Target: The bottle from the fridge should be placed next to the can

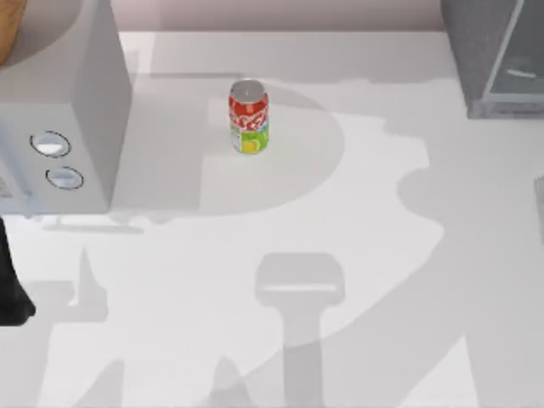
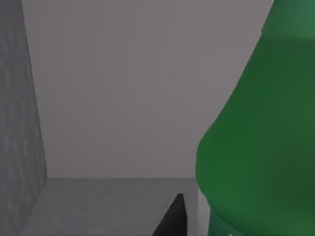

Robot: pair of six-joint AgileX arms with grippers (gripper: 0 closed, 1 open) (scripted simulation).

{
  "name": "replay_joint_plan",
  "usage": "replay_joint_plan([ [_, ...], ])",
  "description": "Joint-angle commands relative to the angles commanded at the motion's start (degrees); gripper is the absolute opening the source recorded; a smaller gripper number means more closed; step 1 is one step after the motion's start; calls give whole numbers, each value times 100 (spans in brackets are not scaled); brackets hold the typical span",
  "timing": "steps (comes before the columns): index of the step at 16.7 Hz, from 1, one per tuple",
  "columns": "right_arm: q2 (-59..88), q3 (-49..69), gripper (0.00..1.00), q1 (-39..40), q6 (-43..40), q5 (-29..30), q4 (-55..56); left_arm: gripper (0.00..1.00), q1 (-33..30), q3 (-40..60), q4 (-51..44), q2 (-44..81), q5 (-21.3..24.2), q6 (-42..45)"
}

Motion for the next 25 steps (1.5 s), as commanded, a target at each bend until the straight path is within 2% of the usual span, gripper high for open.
replay_joint_plan([
  [3, -281, 74, 0, 2, 3, -6, -353, 100, 0, 0, 0, 0, 0, 0],
  [10, -458, -150, 0, -42, 13, -25, -268, 100, 0, 0, 0, 0, 0, 0],
  [19, -2198, -3028, 0, -341, 24, -373, 676, 100, 0, 0, 0, 0, 0, 0],
  [25, -2610, -3537, 0, -412, 26, -456, 913, 100, 0, 0, 0, 0, 0, 0],
])
